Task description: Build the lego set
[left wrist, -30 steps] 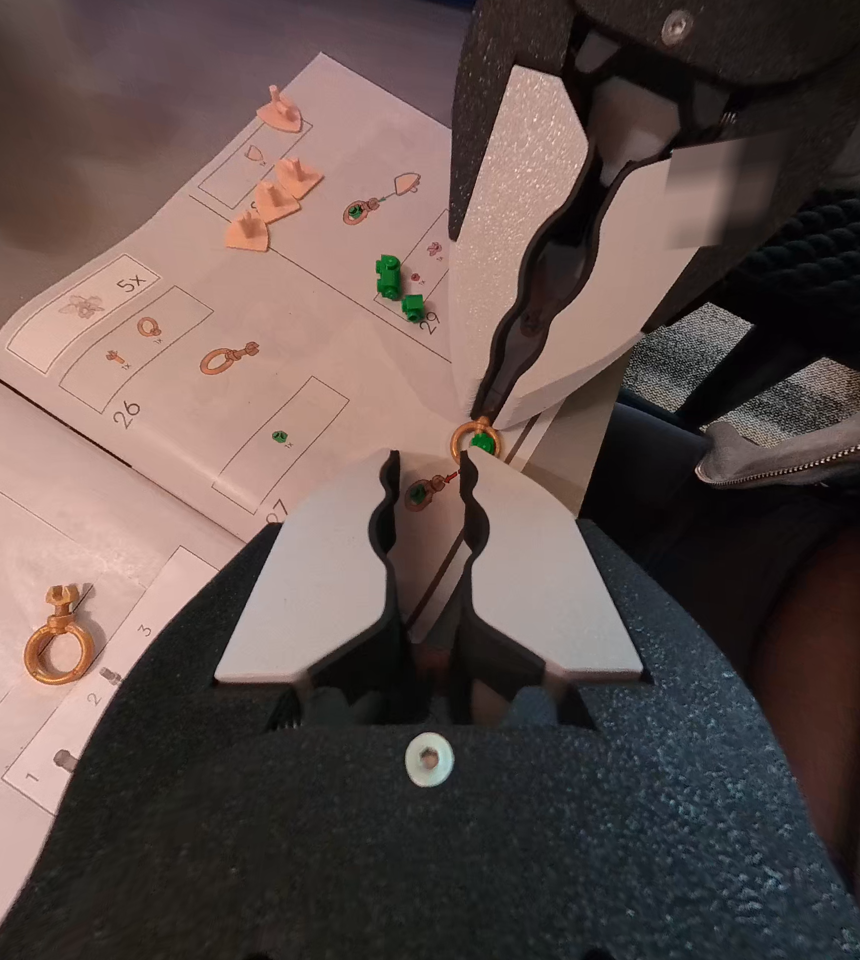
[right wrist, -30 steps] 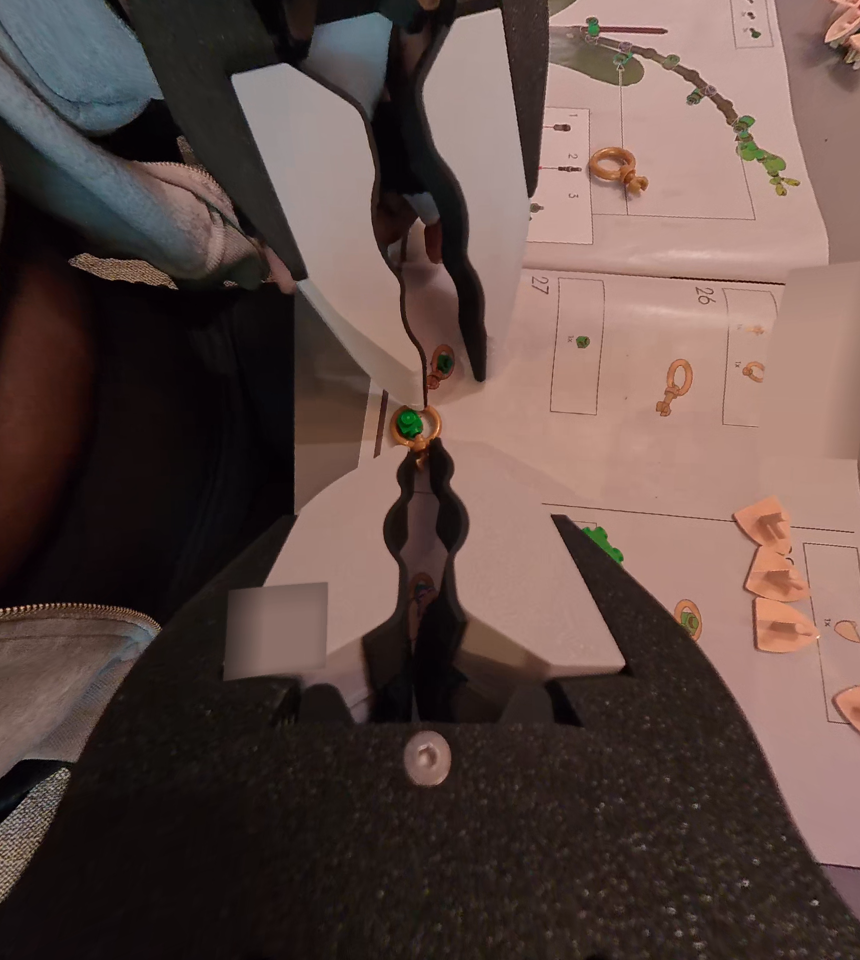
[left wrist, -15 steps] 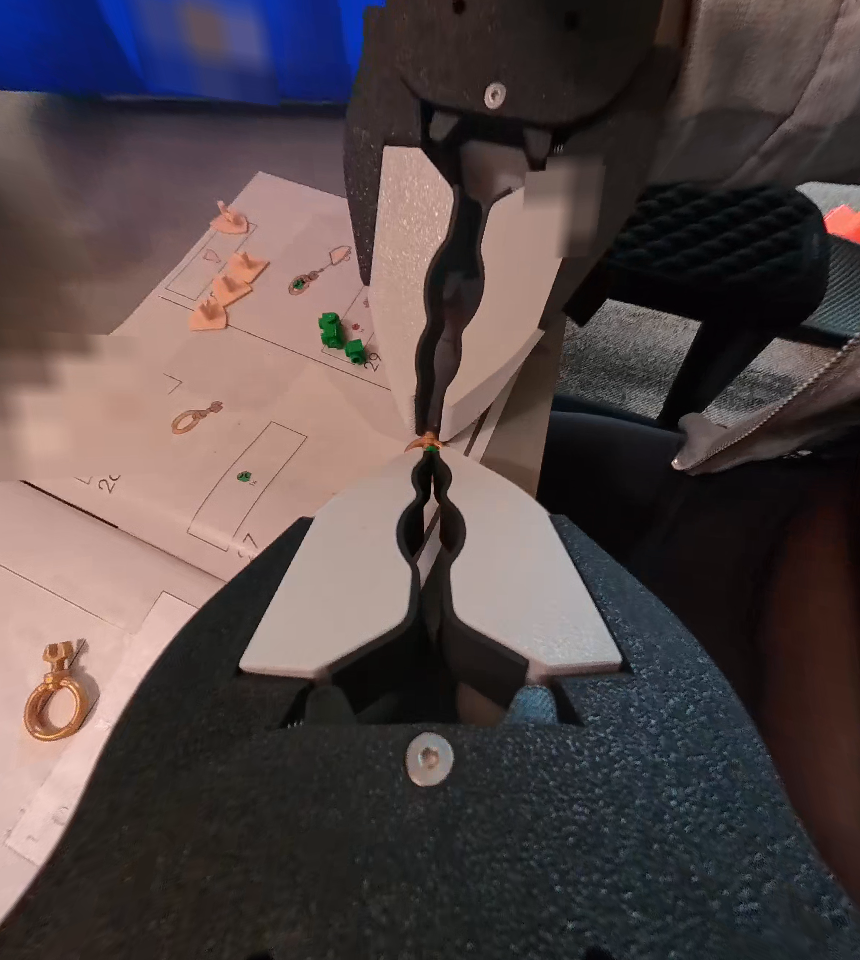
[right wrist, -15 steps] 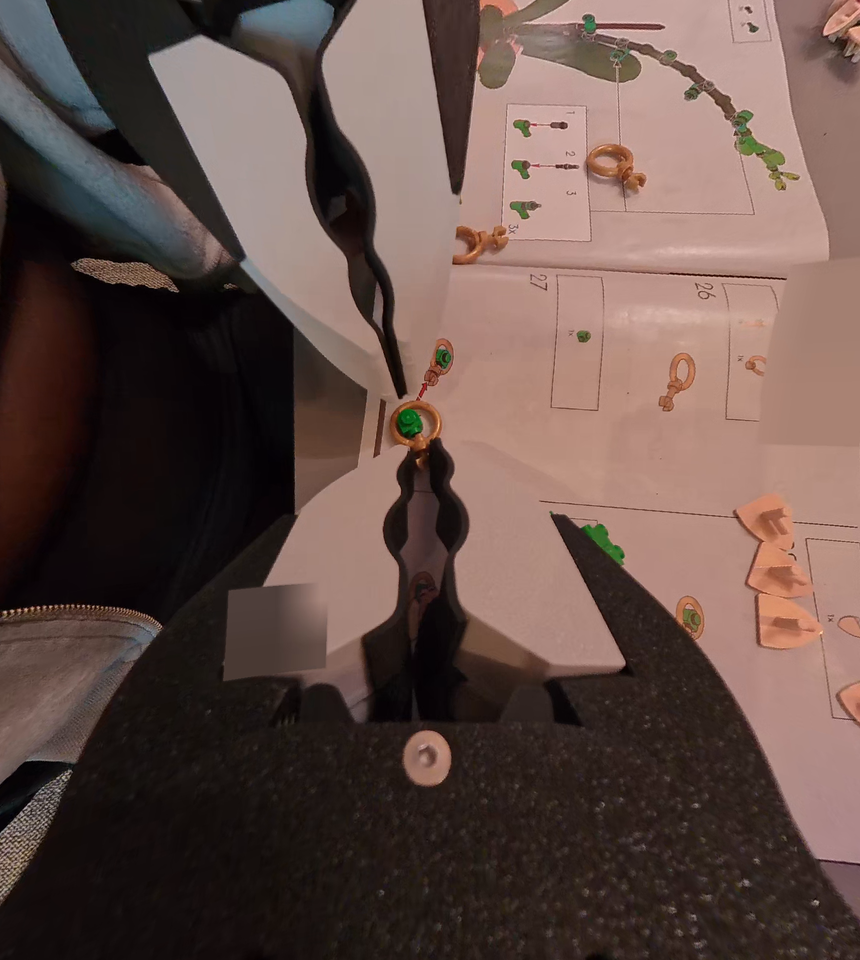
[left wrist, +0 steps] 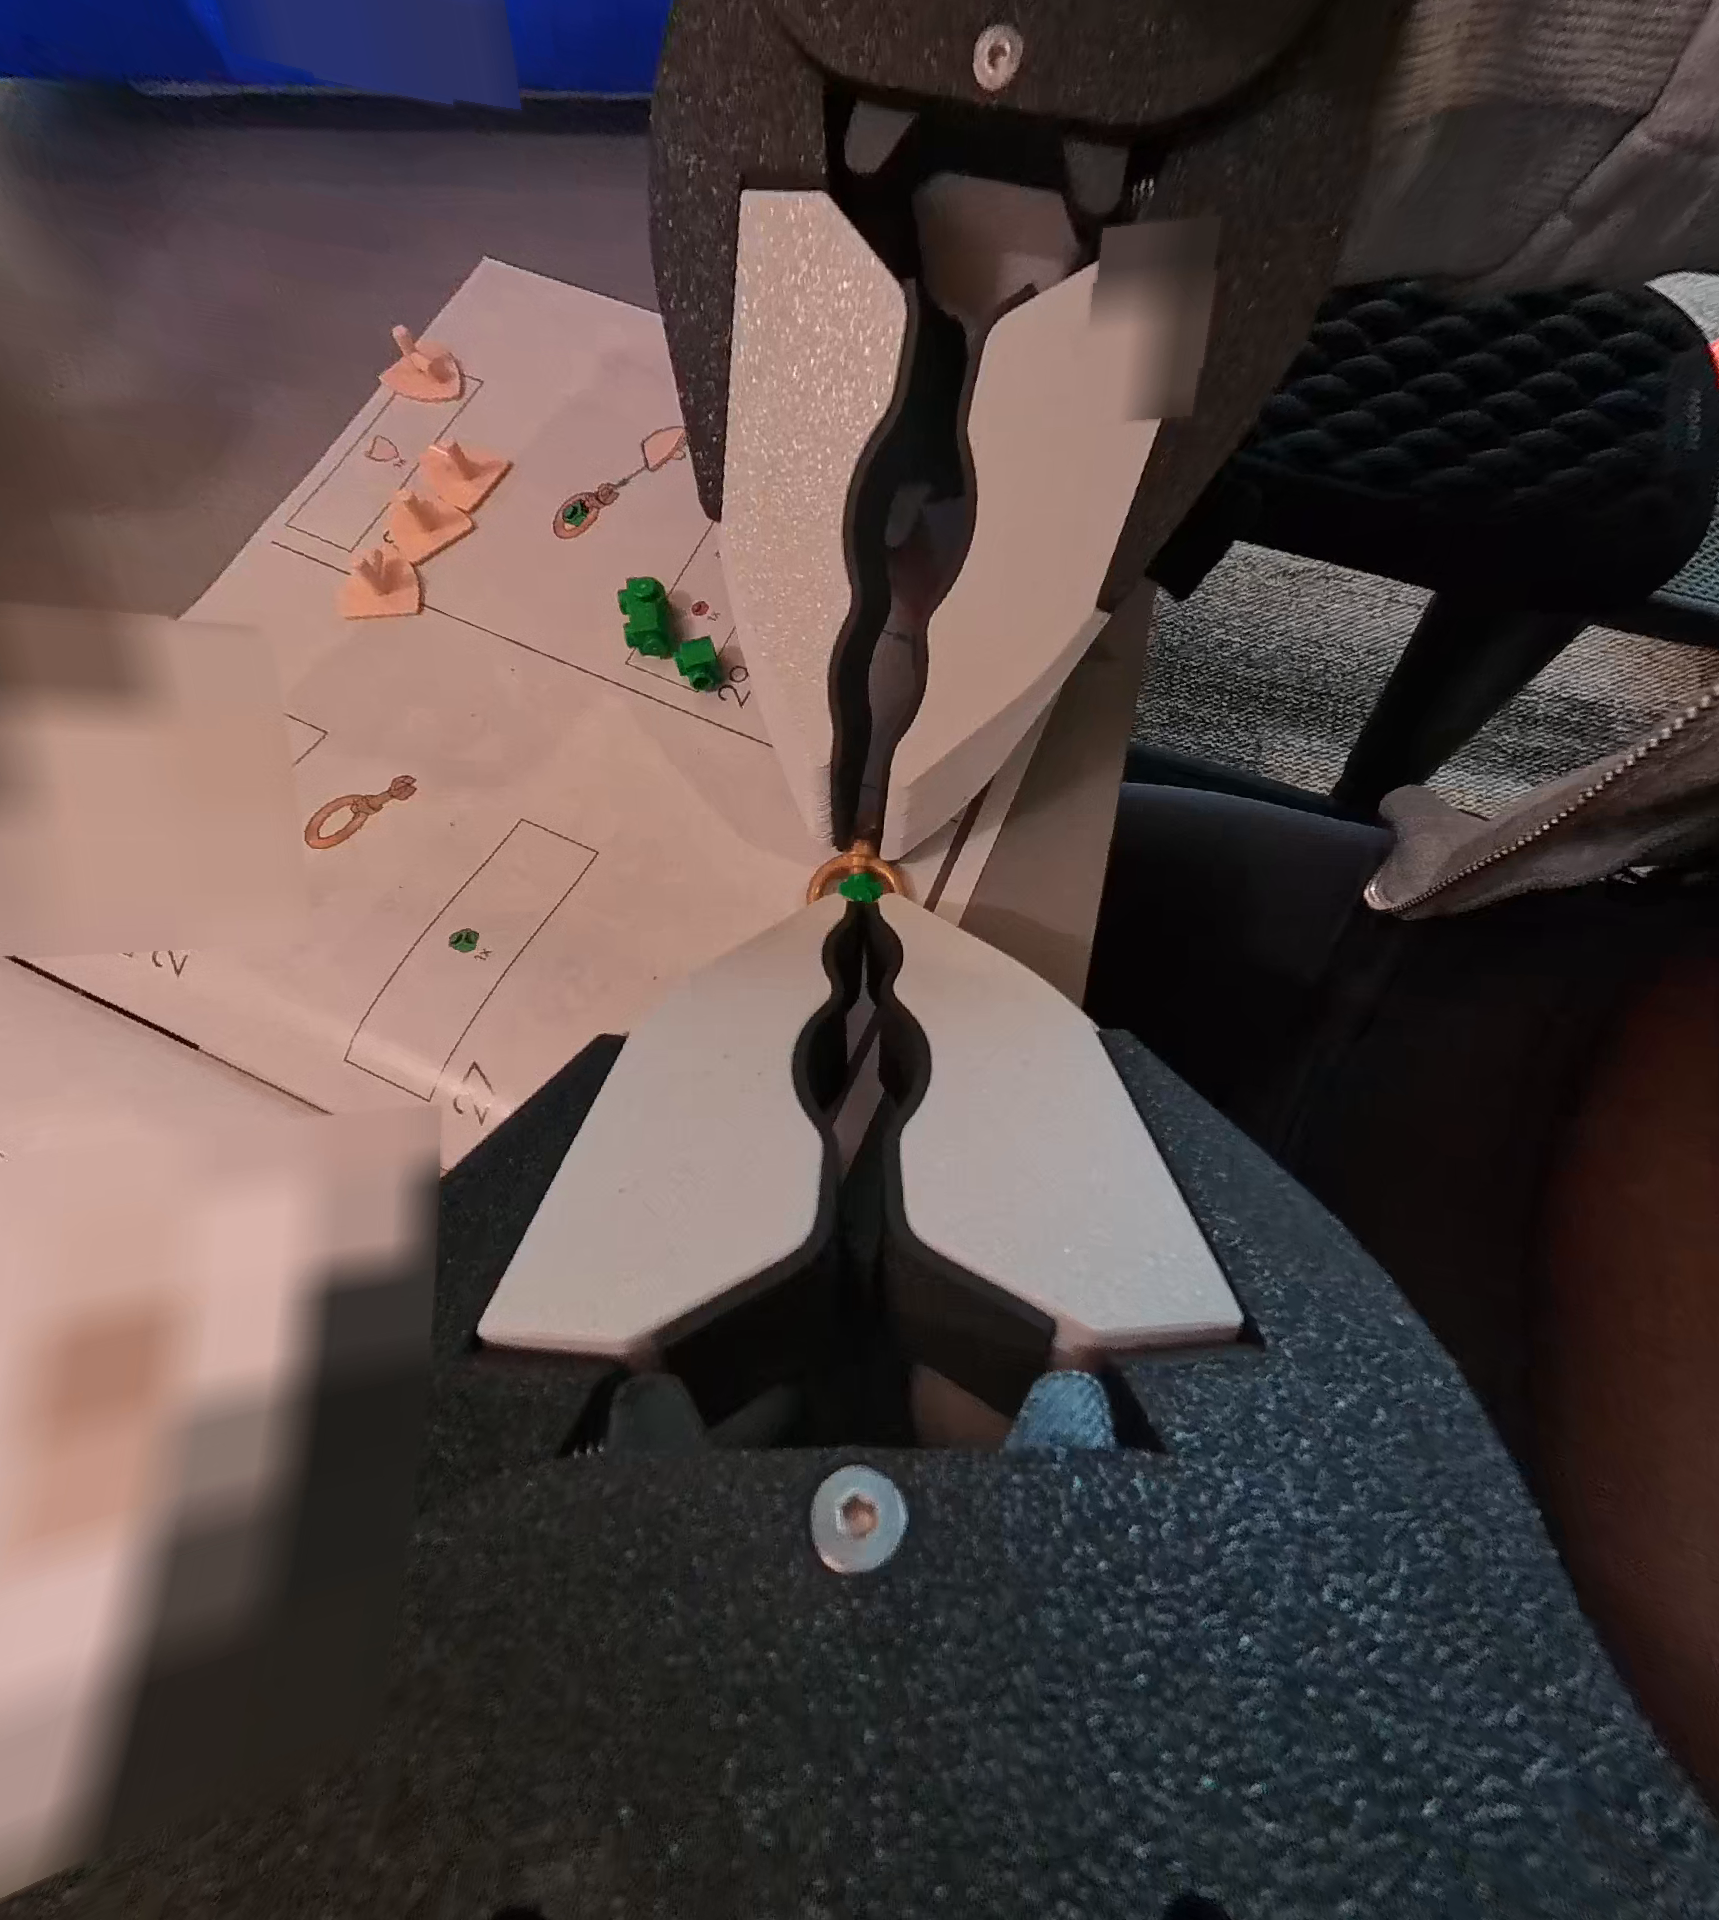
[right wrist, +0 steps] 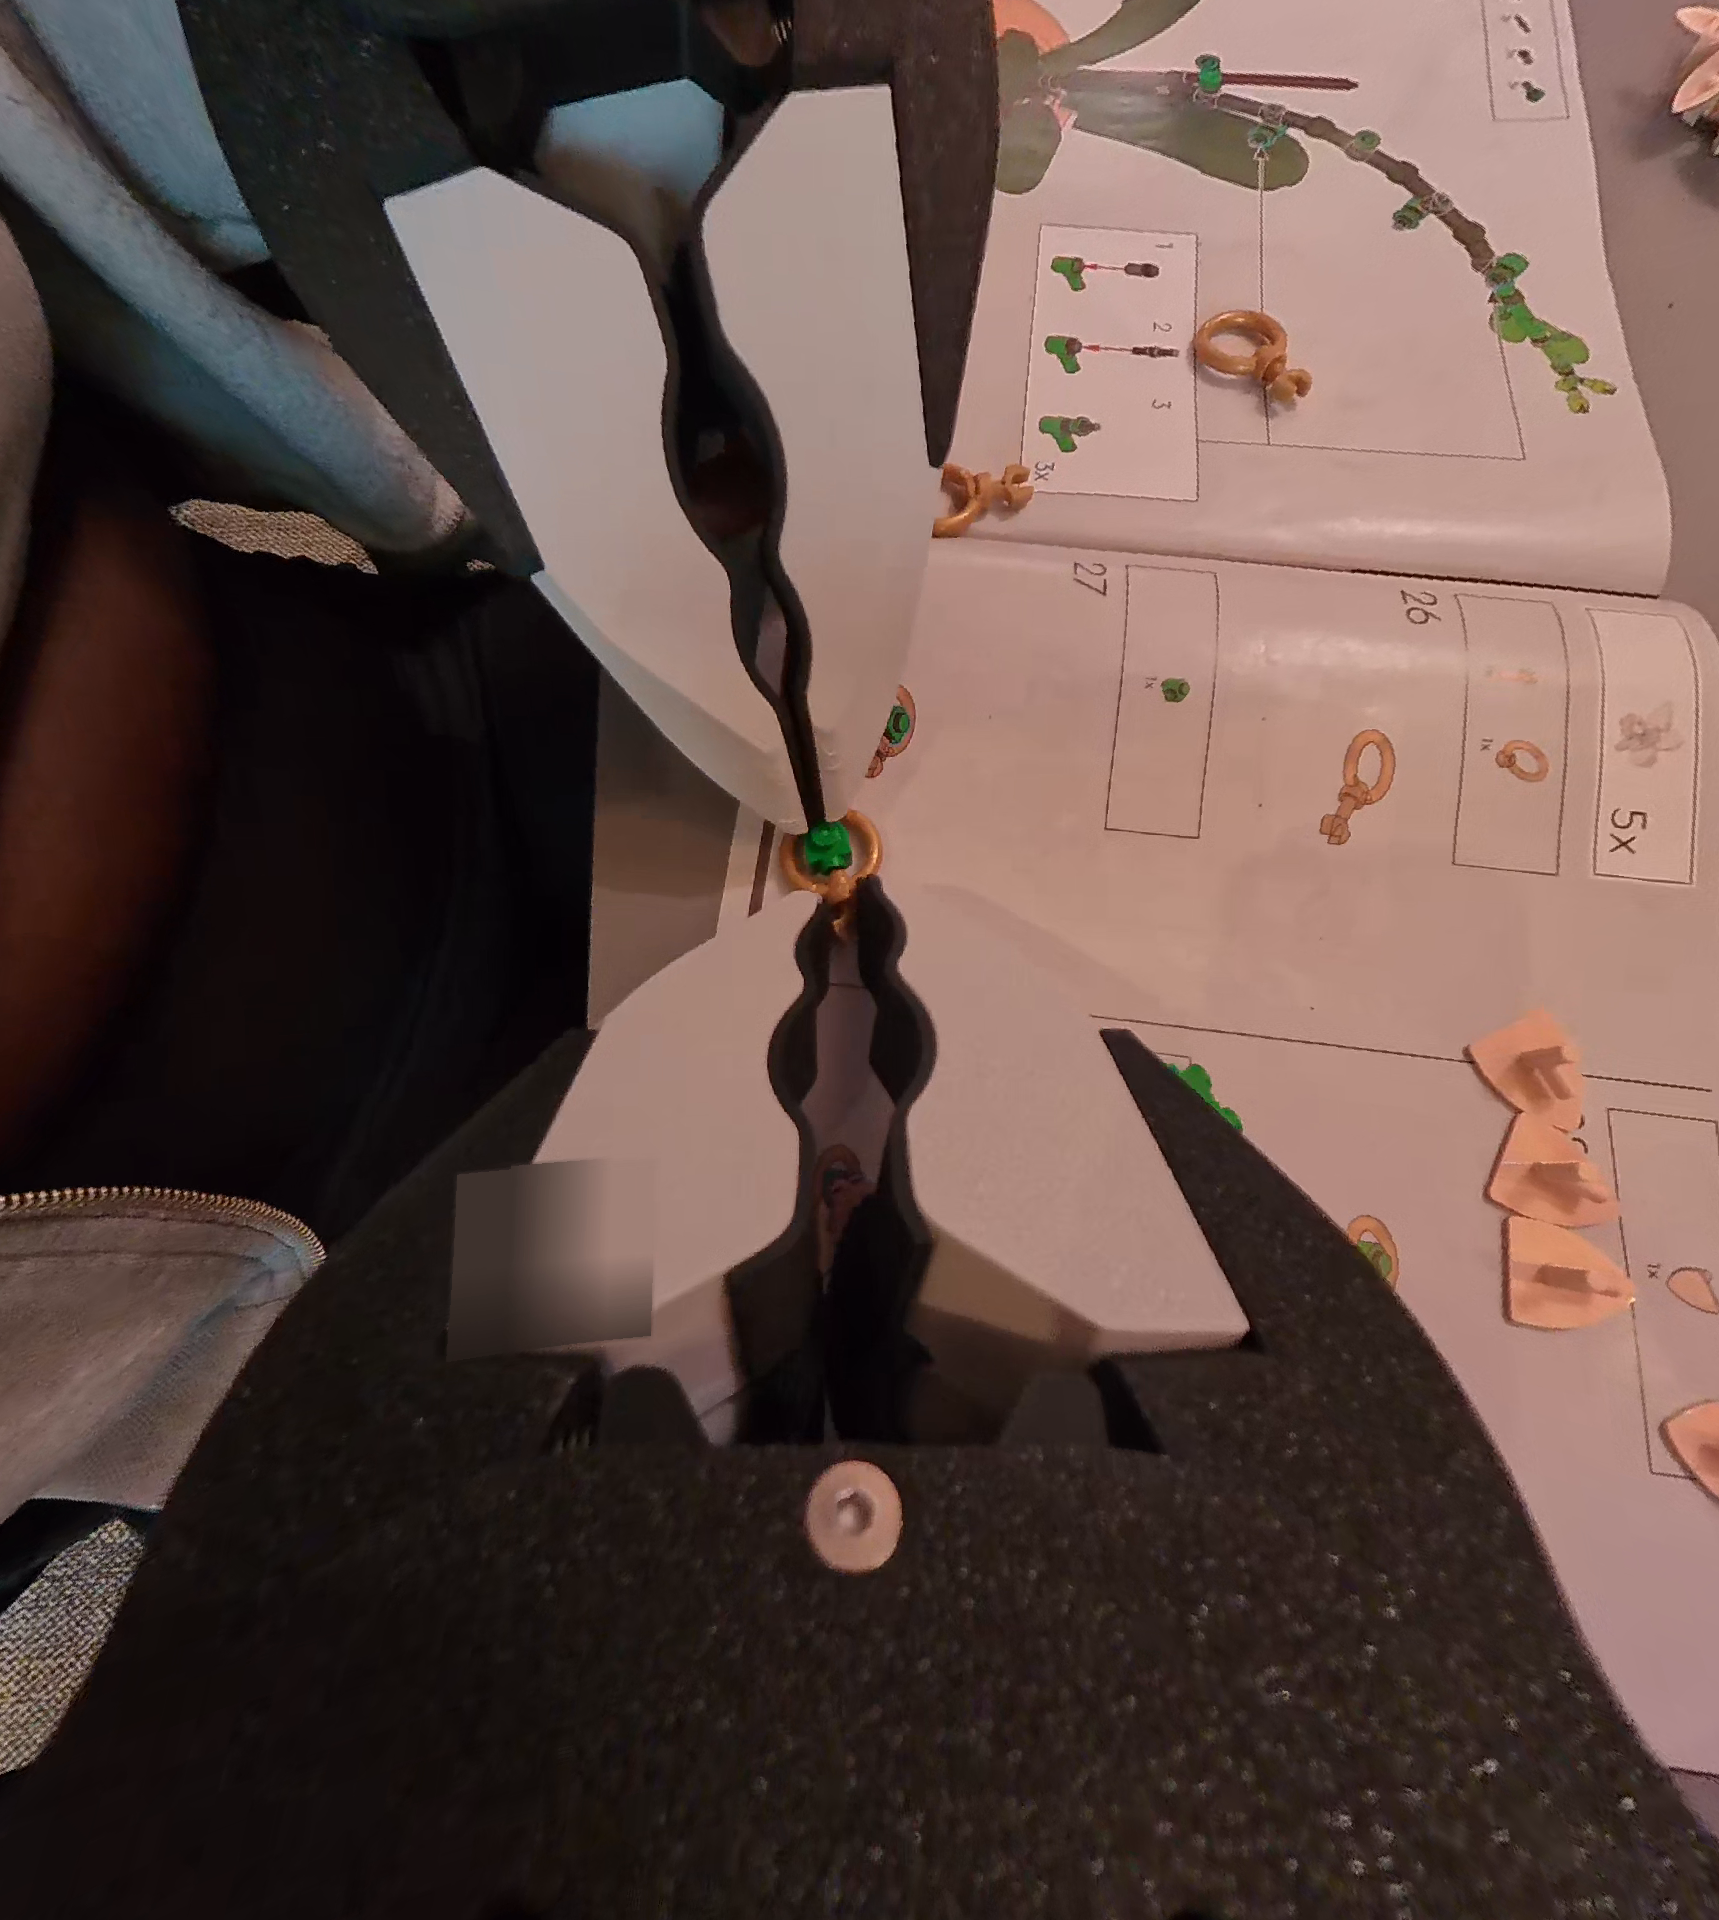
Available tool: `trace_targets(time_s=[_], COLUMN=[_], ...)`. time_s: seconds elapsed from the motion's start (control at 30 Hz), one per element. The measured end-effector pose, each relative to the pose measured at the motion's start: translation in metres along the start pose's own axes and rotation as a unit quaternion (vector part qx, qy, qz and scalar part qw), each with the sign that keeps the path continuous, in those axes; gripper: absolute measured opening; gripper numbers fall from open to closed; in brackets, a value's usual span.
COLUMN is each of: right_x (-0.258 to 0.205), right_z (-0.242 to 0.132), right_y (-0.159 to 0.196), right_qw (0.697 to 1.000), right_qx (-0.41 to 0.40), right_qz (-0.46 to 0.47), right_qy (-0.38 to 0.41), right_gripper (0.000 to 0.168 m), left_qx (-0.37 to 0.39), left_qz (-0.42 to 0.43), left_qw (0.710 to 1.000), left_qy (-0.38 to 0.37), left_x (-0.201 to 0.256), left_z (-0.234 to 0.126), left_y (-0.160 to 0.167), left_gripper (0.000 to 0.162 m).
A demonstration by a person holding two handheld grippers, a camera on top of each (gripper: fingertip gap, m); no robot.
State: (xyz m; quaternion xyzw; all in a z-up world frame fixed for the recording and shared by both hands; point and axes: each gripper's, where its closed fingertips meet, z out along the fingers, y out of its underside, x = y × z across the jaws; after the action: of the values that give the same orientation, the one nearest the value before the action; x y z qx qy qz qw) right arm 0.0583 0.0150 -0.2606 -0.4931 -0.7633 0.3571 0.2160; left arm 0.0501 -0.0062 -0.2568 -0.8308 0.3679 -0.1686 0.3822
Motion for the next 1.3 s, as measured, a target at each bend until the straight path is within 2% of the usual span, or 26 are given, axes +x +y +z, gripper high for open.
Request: trace_targets(time_s=[0.3,0.37,0.4,0.47,0.6,0.77,0.9,1.07,1.3], right_x=[0.002,-0.017,-0.023,-0.008,-0.002,0.009,0.008,0.007,0.005], right_z=[-0.001,-0.001,0.000,0.000,-0.017,-0.020,-0.012,-0.009,-0.008], right_y=[-0.005,-0.021,-0.022,0.000,-0.007,0.002,0.005,0.005,0.006], right_qw=[1.000,0.995,0.993,0.999,0.995,0.999,0.999,0.999,0.999], right_qx=[0.012,0.059,0.054,-0.013,0.041,-0.004,-0.029,-0.034,-0.035], right_qz=[-0.001,0.030,0.032,0.018,0.073,0.040,0.025,0.018,0.024], right_qy=[-0.001,-0.079,-0.099,-0.045,-0.049,0.000,-0.007,-0.008,-0.003], right_gripper=[0.000,0.000,0.000,0.000,0.002,0.004,0.005,0.004,0.005], left_qx=[-0.003,-0.006,-0.006,-0.014,-0.018,-0.014,0.005,-0.019,-0.013], left_qz=[-0.020,-0.020,-0.015,-0.022,-0.020,-0.024,-0.020,-0.010,-0.011], left_qw=[0.999,0.999,1.000,0.999,0.999,0.999,0.999,1.000,1.000], left_qy=[0.027,0.025,0.025,0.027,0.022,0.019,0.024,0.012,-0.002], left_x=[-0.001,-0.001,-0.001,-0.003,-0.004,-0.005,-0.001,-0.004,-0.009], left_z=[0.000,0.002,0.002,0.002,0.002,0.000,-0.006,-0.002,-0.008], left_y=[0.001,0.000,-0.001,0.002,0.004,0.002,-0.008,-0.002,-0.004], left_gripper=[0.000,0.000,0.000,0.000,0.000,0.000,0.002,0.006,0.009])
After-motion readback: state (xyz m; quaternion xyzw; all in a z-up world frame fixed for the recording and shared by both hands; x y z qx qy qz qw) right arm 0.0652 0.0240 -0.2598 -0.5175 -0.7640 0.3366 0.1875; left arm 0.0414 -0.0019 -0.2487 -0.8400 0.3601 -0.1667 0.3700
